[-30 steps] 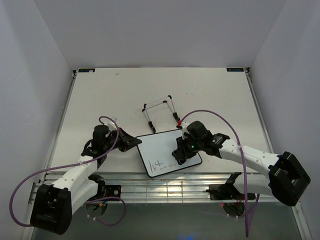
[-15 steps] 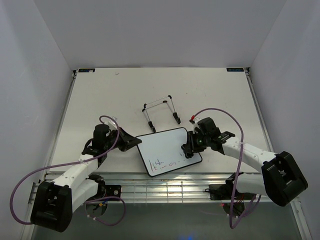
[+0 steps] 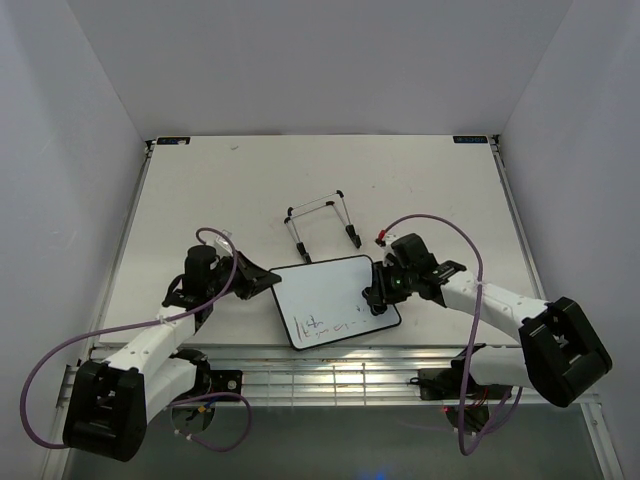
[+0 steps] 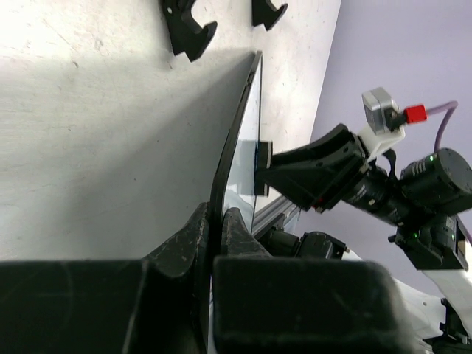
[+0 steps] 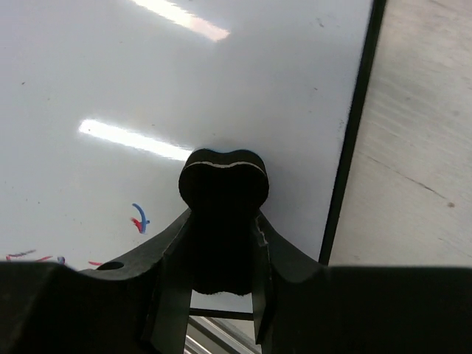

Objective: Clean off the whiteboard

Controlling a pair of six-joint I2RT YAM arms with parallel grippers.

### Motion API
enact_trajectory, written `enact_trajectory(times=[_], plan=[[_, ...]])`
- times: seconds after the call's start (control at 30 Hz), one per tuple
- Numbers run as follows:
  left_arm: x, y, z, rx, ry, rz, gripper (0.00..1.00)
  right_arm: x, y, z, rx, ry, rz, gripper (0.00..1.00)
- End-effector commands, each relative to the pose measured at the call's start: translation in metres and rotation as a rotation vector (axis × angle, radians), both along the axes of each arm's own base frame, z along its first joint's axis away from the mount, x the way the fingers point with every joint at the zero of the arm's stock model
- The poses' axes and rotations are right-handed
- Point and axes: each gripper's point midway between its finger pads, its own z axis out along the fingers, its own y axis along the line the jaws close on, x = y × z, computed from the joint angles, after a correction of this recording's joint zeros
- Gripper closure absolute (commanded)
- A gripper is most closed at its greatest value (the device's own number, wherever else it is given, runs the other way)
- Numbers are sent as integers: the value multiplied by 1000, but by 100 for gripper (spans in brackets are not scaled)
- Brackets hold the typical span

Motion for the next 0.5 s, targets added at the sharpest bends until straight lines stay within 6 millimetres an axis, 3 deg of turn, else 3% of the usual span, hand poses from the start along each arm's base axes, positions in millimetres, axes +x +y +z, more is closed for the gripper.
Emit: enact_trajectory(times=[0.0, 0.33, 0.47], plan=[[8, 12, -10, 86, -63, 40, 100, -29, 38, 8, 100, 25, 154, 92], [9, 14, -8, 73, -63, 77, 100, -71, 142, 42, 212, 6, 353, 92], [7, 16, -11, 73, -53, 93, 100, -83, 162, 48, 242, 27, 394, 92]])
